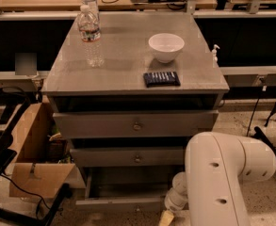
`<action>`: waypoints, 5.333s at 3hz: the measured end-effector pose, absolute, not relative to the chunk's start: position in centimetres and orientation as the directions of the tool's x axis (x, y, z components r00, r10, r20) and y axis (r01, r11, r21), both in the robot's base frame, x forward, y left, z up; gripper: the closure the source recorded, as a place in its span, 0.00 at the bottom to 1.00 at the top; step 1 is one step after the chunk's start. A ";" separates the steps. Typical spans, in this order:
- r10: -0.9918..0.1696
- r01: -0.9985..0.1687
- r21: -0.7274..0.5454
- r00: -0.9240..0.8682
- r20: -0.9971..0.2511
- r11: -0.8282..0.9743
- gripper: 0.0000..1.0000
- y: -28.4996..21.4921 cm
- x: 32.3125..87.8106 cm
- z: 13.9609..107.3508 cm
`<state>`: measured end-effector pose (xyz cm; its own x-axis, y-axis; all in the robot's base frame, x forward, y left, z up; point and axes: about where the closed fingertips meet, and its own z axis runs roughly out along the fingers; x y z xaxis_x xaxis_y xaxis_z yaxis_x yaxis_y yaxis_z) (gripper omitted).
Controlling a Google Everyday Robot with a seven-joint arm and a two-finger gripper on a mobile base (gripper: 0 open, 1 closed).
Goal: Open bottom drawer
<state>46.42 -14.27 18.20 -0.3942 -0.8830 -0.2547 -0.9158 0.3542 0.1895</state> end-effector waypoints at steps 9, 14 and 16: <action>-0.907 -0.942 0.080 -0.334 -0.256 0.324 0.00 -14.0 44.5 23.0; -0.896 -0.939 0.139 -0.341 -0.283 0.313 0.88 -15.0 45.8 19.0; -0.892 -0.935 0.152 -0.352 -0.283 0.321 1.00 -14.9 45.2 19.1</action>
Offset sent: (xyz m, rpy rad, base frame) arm -0.0502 0.0048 0.0571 -0.0231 0.0536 -0.0777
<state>45.22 -14.90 19.10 -0.3518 -0.8923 -0.2829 -0.9350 0.3206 0.1517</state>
